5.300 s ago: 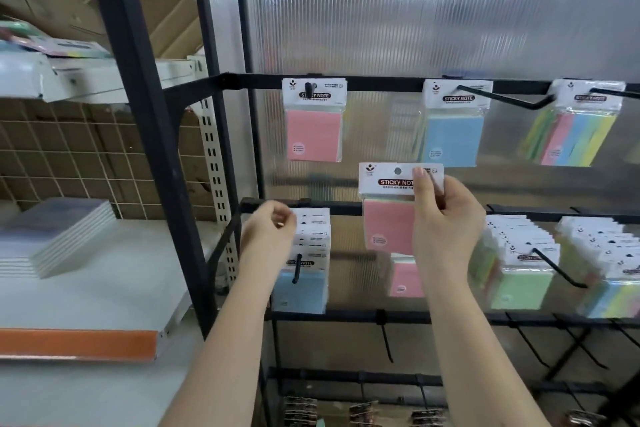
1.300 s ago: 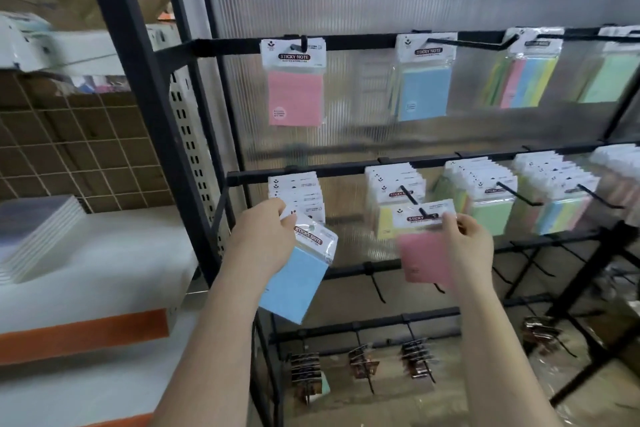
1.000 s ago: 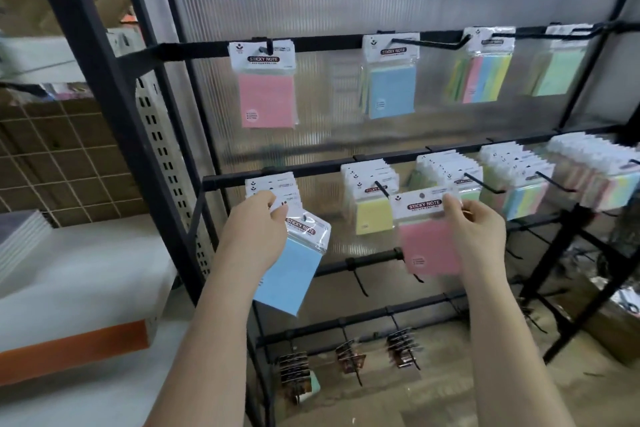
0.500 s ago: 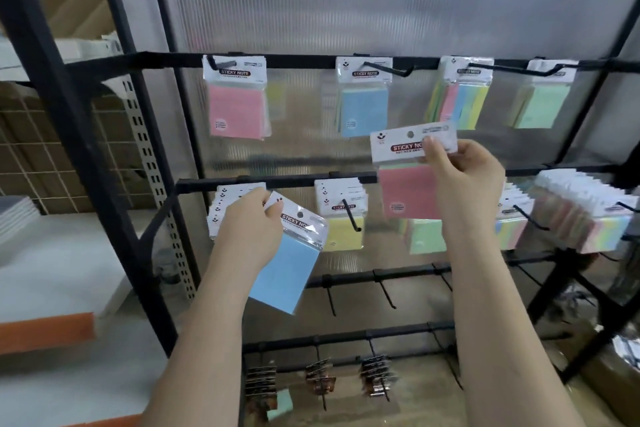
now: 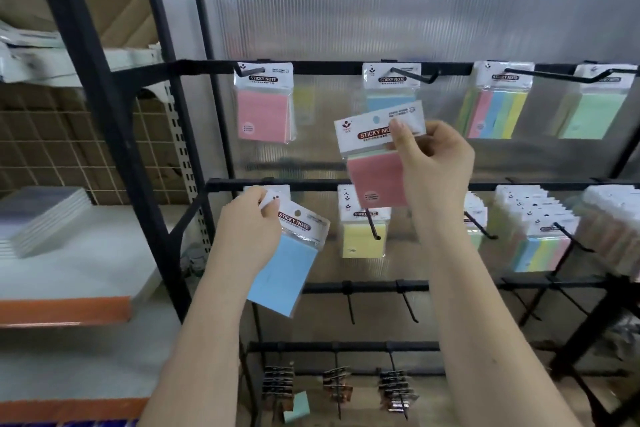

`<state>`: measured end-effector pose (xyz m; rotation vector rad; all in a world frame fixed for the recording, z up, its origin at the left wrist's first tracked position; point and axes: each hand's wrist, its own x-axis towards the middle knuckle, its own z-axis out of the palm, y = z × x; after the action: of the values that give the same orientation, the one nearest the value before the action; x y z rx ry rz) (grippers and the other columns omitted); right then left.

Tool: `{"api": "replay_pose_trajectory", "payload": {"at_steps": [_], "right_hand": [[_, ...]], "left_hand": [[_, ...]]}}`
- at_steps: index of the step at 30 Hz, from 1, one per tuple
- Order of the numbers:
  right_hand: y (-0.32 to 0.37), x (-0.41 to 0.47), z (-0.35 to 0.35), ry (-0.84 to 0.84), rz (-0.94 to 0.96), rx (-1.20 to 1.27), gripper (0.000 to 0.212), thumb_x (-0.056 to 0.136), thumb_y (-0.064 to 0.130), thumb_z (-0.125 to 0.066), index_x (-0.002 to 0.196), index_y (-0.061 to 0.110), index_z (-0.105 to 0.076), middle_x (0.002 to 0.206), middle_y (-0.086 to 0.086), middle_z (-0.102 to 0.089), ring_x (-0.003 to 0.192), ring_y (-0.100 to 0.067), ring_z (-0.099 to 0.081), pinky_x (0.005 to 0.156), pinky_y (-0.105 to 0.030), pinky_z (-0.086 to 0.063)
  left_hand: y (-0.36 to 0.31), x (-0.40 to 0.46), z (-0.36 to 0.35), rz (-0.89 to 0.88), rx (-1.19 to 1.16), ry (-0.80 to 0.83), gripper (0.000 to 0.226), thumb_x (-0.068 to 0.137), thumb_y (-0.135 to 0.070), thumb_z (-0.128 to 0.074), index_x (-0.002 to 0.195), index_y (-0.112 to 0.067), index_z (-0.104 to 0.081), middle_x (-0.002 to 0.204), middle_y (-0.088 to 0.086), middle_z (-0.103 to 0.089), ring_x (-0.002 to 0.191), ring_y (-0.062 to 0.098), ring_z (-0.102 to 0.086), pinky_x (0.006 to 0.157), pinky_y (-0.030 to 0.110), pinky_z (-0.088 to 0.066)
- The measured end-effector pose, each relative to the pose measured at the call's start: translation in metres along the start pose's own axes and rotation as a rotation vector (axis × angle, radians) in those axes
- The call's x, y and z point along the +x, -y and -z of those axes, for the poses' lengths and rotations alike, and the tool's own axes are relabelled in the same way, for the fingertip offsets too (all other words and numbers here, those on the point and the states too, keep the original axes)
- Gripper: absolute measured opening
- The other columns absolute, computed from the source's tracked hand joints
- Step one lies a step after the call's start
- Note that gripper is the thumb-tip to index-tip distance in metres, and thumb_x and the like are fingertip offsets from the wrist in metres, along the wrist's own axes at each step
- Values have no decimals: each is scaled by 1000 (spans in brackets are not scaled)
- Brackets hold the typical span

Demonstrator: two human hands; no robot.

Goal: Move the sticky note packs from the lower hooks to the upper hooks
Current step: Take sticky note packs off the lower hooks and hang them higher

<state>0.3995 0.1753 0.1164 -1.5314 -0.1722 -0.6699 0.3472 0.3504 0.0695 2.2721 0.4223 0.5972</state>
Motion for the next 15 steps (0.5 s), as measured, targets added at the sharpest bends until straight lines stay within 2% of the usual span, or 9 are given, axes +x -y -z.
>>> {"api": "replay_pose_trajectory", "payload": {"at_steps": [2, 5, 7, 10, 12, 15], "right_hand": [[6, -3, -21, 35, 31, 20, 16, 85, 36, -69, 75, 25, -62, 76, 5, -69, 73, -15, -66, 64, -32, -54], [16, -7, -52, 89, 73, 45, 17, 84, 34, -70, 72, 28, -60, 72, 8, -68, 75, -19, -66, 67, -35, -53], [23, -12, -72, 132, 110, 71, 18, 84, 34, -70, 72, 28, -59, 71, 10, -66, 71, -15, -65, 65, -31, -52], [34, -18, -94, 165, 144, 118, 19, 84, 34, -71, 71, 30, -57, 69, 14, -65, 63, -2, -59, 58, -16, -46], [40, -20, -106, 179, 150, 139, 18, 84, 34, -70, 72, 29, -58, 70, 13, -66, 65, -2, -61, 58, -15, -47], [46, -18, -121, 176, 131, 142, 20, 86, 36, -68, 71, 29, -57, 73, 11, -68, 69, -7, -65, 57, -17, -49]], "left_hand": [[5, -1, 9, 7, -3, -22, 25, 99, -23, -40, 93, -2, -51, 79, 12, -54, 59, 13, -42, 48, 23, -31], [14, -2, 22, 17, -19, -74, 24, 99, -23, -40, 84, -6, -48, 74, 9, -50, 60, 17, -42, 51, 28, -32], [21, -3, 32, 31, -46, -108, 26, 98, -22, -40, 82, -3, -47, 72, 10, -48, 60, 17, -40, 51, 29, -31], [29, -4, 46, 42, -81, -151, 27, 97, -19, -41, 80, 1, -42, 69, 9, -42, 58, 17, -34, 50, 28, -27], [35, -3, 53, 58, -81, -167, 27, 97, -19, -41, 80, 1, -44, 69, 8, -42, 57, 16, -33, 48, 26, -26], [41, -3, 60, 73, -89, -155, 30, 98, -19, -41, 69, -13, -41, 64, 0, -44, 55, 12, -38, 41, 15, -28]]}}
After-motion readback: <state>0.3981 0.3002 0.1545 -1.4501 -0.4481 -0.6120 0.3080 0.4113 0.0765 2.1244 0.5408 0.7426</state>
